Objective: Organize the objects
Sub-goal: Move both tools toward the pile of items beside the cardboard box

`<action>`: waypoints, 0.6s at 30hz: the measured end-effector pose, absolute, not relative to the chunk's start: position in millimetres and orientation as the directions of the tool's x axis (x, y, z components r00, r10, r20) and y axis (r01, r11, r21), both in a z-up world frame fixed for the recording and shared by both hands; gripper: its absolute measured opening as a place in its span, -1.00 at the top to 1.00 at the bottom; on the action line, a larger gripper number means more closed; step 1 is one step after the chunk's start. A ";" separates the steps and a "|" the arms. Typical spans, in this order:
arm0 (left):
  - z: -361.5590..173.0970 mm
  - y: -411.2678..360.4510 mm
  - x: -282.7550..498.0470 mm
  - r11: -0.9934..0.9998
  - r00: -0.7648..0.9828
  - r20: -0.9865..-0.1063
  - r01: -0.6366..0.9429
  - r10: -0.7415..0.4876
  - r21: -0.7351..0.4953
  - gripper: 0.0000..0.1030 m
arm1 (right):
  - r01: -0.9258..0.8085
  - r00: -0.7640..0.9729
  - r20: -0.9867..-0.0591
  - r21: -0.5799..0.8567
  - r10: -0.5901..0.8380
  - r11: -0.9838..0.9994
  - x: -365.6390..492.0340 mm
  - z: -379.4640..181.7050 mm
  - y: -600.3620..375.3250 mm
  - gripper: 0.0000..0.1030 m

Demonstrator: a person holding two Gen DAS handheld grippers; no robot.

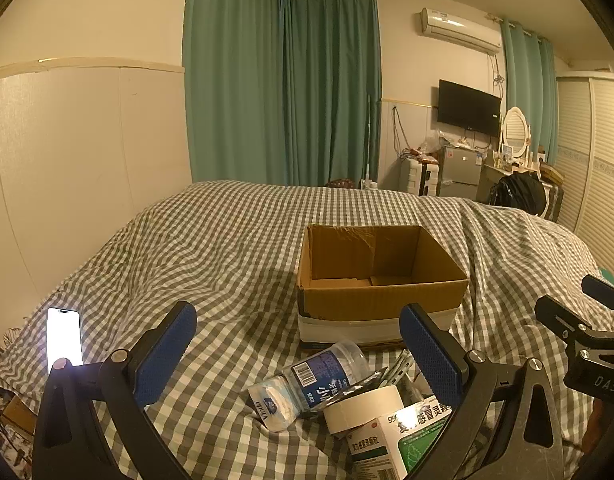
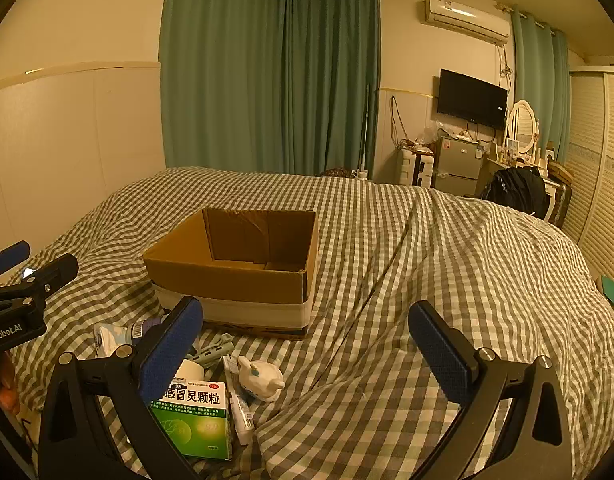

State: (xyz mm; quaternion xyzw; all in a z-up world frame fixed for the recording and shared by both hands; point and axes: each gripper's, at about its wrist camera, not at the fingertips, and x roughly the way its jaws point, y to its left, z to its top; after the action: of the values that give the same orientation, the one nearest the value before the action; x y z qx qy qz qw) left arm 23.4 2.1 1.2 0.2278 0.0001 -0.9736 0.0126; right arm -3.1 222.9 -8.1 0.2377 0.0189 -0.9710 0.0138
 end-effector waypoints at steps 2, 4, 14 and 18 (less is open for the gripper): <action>0.7 2.2 23.3 -1.000 -0.896 -0.444 0.026 -0.026 0.005 -1.00 | 0.038 -0.888 -0.460 -0.034 -0.018 -0.999 -3.0 -8.1 222.0 -0.99; -0.3 1.9 22.6 -1.000 -0.893 -0.449 0.027 -0.025 0.001 -1.00 | 0.038 -0.889 -0.458 -0.036 -0.017 -0.999 -2.7 -8.5 221.6 -0.99; 0.4 -0.5 22.9 -1.000 -0.892 -0.452 0.020 -0.018 0.000 -1.00 | 0.046 -0.883 -0.469 -0.039 -0.022 -0.998 -3.1 -8.4 215.7 -0.99; 2.3 -3.5 26.2 -1.000 -0.895 -0.445 0.026 -0.024 0.002 -1.00 | 0.055 -0.882 -0.470 -0.032 -0.033 -0.998 -2.0 -5.5 211.8 -0.99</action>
State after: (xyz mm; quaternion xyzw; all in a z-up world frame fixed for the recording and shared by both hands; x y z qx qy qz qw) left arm 26.2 -3.5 2.3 0.2287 0.0020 -0.9734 0.0127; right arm -2.0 211.8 -5.5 0.2419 0.0222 -0.9698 0.0226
